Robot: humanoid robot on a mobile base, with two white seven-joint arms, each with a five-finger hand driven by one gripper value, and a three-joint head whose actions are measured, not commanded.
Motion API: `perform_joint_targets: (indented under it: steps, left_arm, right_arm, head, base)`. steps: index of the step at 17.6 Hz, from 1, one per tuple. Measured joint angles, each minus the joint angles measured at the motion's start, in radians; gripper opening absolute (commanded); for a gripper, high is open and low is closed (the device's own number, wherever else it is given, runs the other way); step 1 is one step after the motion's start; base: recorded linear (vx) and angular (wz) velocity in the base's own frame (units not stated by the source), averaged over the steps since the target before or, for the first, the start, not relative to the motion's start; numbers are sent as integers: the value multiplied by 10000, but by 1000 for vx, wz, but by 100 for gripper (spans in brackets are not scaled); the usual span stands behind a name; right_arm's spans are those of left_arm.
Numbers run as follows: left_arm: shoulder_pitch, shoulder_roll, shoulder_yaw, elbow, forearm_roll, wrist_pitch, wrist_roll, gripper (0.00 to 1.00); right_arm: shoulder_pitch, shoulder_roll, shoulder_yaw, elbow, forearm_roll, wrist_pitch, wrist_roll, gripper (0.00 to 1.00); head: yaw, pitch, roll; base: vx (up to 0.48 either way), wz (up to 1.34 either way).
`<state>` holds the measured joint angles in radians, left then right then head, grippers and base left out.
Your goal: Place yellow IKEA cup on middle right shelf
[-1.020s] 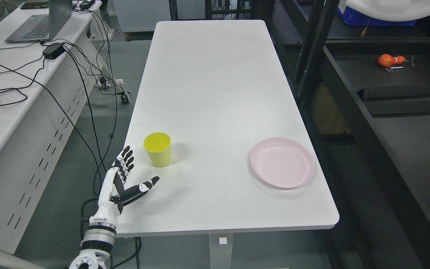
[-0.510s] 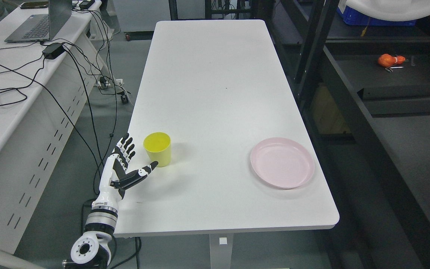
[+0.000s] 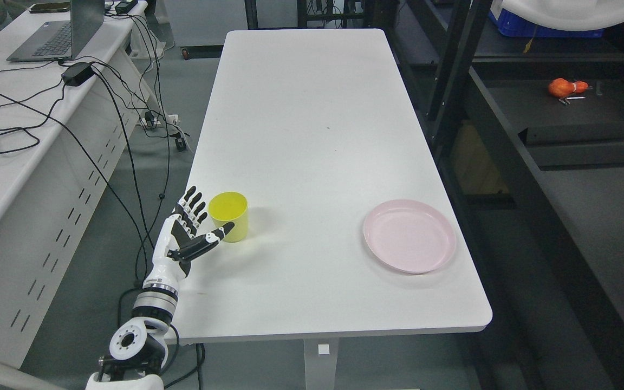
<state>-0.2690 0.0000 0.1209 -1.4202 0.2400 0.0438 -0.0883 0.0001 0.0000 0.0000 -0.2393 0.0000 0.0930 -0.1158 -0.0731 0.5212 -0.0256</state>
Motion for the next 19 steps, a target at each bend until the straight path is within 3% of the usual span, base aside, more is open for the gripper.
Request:
perform_joint_targets:
  steps: [11,19]
  left_arm:
    - [-1492,0,145,1966,336,-5,-1,99]
    - [-1866,1,-261,2651,358,-5,-264,99]
  right_arm:
    - [-1,0,0,0,0,0,0,99]
    - [-2,0,0,0,0,0,0,99]
  head:
    - [0,0,0]
    - [0,0,0]
  base:
    - [0,0]
    - [0,0]
